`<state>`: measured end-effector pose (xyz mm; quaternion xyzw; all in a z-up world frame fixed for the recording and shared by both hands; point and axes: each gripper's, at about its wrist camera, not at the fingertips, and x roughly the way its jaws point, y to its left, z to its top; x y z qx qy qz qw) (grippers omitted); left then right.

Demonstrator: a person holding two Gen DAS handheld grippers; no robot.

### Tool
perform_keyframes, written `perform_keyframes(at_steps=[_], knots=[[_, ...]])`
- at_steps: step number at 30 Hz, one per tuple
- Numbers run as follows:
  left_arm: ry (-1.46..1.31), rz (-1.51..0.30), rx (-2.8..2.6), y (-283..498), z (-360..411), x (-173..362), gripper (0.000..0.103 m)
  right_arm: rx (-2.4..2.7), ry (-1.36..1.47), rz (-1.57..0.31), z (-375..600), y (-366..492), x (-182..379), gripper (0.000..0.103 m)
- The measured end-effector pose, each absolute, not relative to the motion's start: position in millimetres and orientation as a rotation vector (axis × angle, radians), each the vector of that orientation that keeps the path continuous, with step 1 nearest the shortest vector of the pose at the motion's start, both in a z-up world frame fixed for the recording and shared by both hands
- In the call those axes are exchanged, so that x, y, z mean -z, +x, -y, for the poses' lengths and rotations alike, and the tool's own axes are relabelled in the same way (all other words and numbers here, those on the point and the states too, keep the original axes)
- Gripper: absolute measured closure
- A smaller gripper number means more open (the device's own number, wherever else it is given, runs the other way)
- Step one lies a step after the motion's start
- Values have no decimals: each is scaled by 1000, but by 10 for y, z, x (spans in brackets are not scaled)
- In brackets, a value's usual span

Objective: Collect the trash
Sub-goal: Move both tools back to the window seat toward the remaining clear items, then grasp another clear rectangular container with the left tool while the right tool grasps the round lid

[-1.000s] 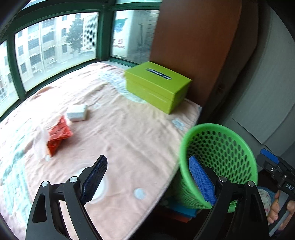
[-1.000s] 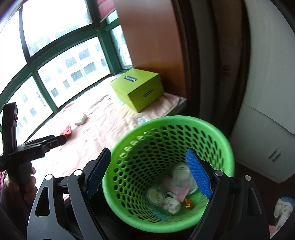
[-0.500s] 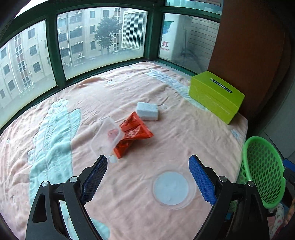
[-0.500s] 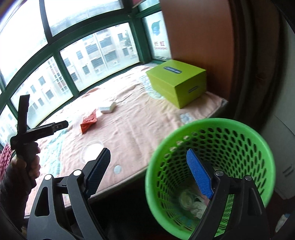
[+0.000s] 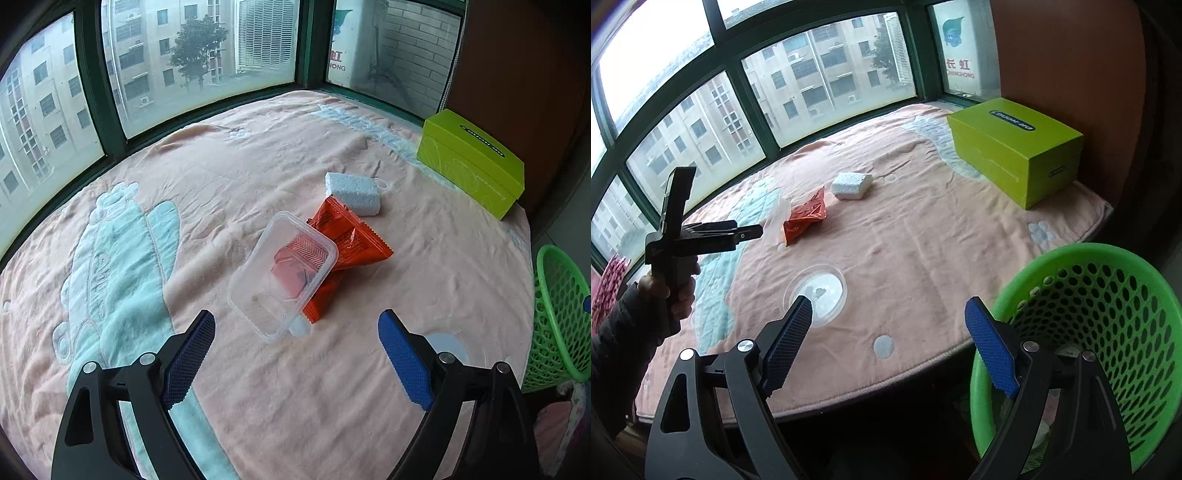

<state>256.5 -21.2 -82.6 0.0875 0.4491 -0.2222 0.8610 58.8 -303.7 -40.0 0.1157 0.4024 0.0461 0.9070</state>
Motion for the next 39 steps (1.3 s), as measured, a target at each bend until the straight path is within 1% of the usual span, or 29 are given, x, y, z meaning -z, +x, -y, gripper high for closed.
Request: perform_keyframes(at_steps=[8,15,21,25,29,32,38,39], knots=[[201,-974,539,2893,155,1003,16,-112,235,-877,2889,796,542,19],[267,-975,632,3038,228,1097,15,-113,232,-906,2824,916,646,19],[255,-982,697,3156,232,1164,15,-121,226,-928,2793,1005,709,18],[250,-983,721,3190,240,1206,15,-144,208,-932,2727,1048,735,16],[250,-979,742,3198,252,1235,20,-182,175,-936,2623,1092,768,15],[259,-981,745,3191,261,1258,31,-218,138,-936,2524,1123,794,14],[252,-982,722,3171,214,1252,40,-279,85,-954,2330,1248,895,11],[251,-981,713,3166,197,1243,41,-289,76,-959,2291,1266,919,11]])
